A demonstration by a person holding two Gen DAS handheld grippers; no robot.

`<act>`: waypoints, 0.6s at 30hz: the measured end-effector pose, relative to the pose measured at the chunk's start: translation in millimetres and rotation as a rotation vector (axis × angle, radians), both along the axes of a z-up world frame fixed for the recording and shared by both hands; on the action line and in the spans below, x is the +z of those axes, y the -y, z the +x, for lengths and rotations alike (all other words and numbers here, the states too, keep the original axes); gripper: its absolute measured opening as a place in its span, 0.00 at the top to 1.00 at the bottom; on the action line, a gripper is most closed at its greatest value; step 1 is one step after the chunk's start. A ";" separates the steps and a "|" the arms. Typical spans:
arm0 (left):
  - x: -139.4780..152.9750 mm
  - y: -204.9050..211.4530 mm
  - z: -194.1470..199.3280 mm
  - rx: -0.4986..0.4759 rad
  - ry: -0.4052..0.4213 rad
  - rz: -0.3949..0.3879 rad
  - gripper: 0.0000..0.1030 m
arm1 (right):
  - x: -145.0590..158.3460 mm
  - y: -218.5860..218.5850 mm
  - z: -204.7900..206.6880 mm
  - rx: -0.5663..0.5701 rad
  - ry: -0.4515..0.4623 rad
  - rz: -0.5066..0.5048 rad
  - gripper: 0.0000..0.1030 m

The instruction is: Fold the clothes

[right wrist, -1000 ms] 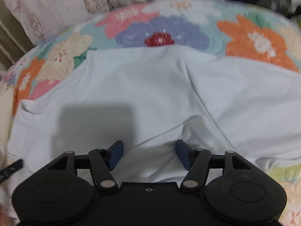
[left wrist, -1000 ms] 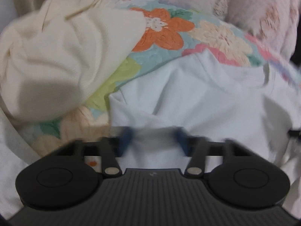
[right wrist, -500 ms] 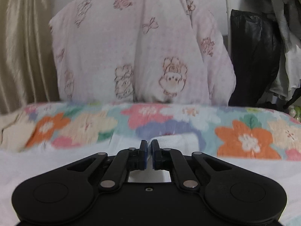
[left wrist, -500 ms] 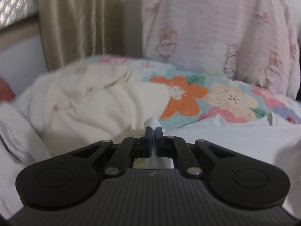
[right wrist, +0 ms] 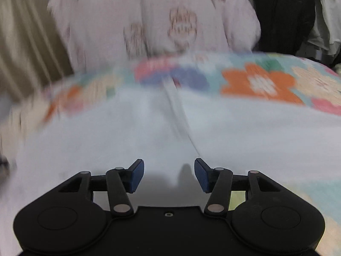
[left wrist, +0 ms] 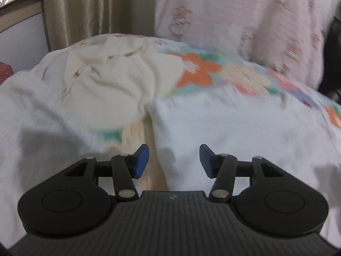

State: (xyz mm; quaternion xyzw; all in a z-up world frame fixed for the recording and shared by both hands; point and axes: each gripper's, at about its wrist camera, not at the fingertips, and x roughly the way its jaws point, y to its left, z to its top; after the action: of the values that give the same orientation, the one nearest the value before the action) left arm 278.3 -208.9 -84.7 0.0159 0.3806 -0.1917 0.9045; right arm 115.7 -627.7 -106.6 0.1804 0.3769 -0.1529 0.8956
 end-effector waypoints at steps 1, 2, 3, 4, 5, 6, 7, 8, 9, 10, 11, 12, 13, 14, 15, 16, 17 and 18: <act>1.4 -2.4 -19.2 -0.013 -0.013 -0.014 0.48 | 1.6 -2.8 -19.0 0.011 -0.021 0.003 0.44; 2.4 -4.6 -38.3 -0.026 -0.026 -0.030 0.48 | 3.6 -6.5 -38.2 0.020 -0.038 0.007 0.43; 1.4 -3.7 -56.6 -0.042 -0.041 -0.043 0.48 | 5.6 -10.3 -57.4 0.028 -0.055 0.010 0.43; -0.3 -0.5 -75.7 -0.069 -0.056 -0.049 0.48 | 6.8 -14.2 -76.6 0.034 -0.070 0.014 0.41; -1.4 3.9 -94.4 -0.098 -0.067 -0.049 0.48 | 5.9 -17.8 -96.0 0.032 -0.077 0.021 0.41; -2.6 10.2 -112.7 -0.131 -0.075 -0.041 0.48 | 3.6 -20.4 -114.9 0.026 -0.083 0.037 0.41; -3.9 17.0 -131.0 -0.164 -0.082 -0.031 0.47 | 1.0 -22.2 -130.2 0.021 -0.096 0.059 0.41; -5.2 24.9 -148.6 -0.200 -0.093 -0.022 0.42 | -1.6 -23.2 -142.6 0.026 -0.118 0.084 0.41; -7.3 34.3 -168.9 -0.252 -0.122 -0.007 0.37 | -4.1 -24.3 -154.7 0.040 -0.147 0.113 0.41; -9.6 44.1 -189.9 -0.307 -0.154 0.010 0.37 | -6.5 -25.7 -166.0 0.049 -0.181 0.138 0.41; -11.9 53.8 -211.0 -0.363 -0.187 0.027 0.37 | -9.2 -27.4 -174.7 0.052 -0.223 0.157 0.40; -12.5 62.0 -232.0 -0.424 -0.198 0.039 0.37 | -12.3 -28.8 -181.1 0.058 -0.267 0.180 0.40; -12.3 68.4 -251.2 -0.472 -0.190 0.050 0.37 | -15.3 -30.2 -186.7 0.068 -0.306 0.200 0.40; -11.9 72.9 -266.6 -0.504 -0.181 0.062 0.37 | -17.2 -31.7 -191.2 0.087 -0.334 0.207 0.41; -11.5 75.8 -279.8 -0.528 -0.171 0.076 0.37 | -17.5 -33.2 -196.8 0.114 -0.359 0.197 0.41; -10.9 78.3 -292.7 -0.551 -0.161 0.089 0.37 | -17.9 -35.1 -201.9 0.142 -0.386 0.184 0.40; -10.9 77.1 -301.4 -0.553 -0.163 0.088 0.37 | -19.0 -37.6 -206.5 0.180 -0.412 0.180 0.40; -11.0 74.7 -309.0 -0.549 -0.168 0.083 0.37 | -21.7 -39.6 -211.4 0.227 -0.431 0.205 0.38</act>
State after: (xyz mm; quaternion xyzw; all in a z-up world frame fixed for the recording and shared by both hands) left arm -30.7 -283.6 -95.6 0.1396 0.4431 -0.4143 0.7827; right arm -95.8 -588.1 -128.3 0.1898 0.5902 -0.0472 0.7832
